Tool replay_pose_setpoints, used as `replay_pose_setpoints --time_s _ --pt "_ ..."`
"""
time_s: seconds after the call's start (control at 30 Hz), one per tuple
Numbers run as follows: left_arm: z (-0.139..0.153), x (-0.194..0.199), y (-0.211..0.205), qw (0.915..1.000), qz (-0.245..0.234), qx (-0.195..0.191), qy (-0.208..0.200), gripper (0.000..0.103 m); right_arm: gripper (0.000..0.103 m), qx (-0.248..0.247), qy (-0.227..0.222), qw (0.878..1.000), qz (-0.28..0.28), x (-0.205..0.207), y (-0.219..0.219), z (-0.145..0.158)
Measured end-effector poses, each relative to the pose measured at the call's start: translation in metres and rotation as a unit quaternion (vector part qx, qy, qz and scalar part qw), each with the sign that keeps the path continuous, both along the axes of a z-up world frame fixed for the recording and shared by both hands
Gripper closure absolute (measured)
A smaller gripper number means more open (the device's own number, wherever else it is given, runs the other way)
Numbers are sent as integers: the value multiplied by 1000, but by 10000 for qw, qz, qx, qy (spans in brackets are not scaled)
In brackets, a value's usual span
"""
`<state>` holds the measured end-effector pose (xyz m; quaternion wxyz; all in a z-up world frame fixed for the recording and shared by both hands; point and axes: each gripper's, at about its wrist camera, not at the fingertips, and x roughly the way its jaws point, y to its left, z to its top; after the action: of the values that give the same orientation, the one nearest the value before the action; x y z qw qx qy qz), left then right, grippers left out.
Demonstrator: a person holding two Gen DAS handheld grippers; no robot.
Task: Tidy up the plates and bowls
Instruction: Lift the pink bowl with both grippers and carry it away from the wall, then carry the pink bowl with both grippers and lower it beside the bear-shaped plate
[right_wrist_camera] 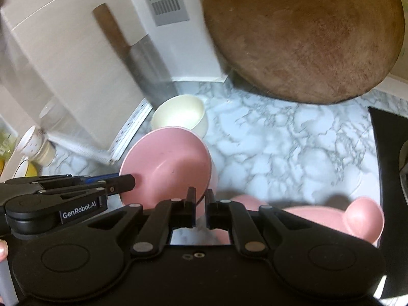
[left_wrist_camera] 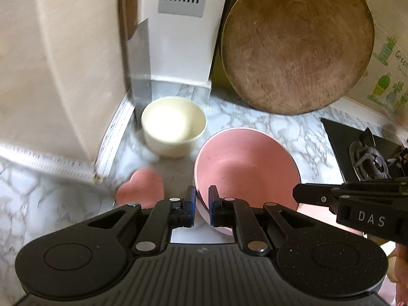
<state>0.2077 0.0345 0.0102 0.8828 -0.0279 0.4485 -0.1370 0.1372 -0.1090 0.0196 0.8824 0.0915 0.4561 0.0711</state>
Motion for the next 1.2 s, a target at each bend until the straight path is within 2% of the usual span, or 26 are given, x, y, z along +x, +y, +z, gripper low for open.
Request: replay_pose_setpoints --time_s 0.17,0.5,0.87,1.2 --pt "-6 -23 20 10000 9 -18 50 93 96 27 101 9999 118 -18 16 -6" --pt "-26 -60 38 9997 52 15 226 93 96 33 578 9980 241 -39 35 -39" --pt "-52 -81 47 9983 104 -9 565 93 96 -1 905 9953 336 -55 45 -59" --pt "-68 -89 48 9964 71 -60 843 93 96 11 969 9946 363 -60 44 -62"
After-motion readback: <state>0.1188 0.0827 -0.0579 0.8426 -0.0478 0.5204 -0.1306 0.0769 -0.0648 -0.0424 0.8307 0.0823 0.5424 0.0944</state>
